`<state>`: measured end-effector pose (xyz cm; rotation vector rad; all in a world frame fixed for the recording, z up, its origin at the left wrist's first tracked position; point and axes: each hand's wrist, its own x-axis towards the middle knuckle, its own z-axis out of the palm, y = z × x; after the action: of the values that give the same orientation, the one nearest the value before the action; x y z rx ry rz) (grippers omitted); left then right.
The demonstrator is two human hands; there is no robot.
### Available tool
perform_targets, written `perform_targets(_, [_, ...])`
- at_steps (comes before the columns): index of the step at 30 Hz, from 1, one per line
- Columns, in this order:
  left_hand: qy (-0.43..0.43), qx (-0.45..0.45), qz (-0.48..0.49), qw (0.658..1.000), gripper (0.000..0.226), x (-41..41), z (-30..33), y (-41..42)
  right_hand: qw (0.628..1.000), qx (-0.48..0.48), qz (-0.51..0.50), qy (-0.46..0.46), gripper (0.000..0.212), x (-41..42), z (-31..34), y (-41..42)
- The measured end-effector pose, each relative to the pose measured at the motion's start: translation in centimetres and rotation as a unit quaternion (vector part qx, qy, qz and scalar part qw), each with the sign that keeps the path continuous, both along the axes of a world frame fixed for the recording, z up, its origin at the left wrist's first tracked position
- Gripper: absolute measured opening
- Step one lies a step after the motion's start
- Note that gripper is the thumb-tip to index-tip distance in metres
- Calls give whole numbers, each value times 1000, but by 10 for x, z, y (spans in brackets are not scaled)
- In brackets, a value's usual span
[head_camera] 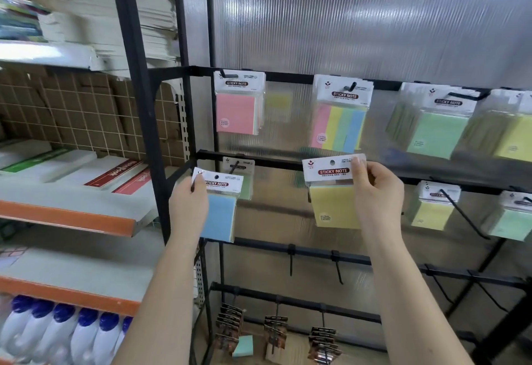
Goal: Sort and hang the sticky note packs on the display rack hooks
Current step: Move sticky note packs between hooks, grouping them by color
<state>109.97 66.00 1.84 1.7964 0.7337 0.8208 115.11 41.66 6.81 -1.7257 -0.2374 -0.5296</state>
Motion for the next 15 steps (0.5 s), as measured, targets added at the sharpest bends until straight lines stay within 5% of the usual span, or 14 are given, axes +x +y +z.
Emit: perform_targets(15, [-68, 108, -59, 990, 38, 19, 51, -39, 990, 69, -121, -23, 38, 7, 6, -39])
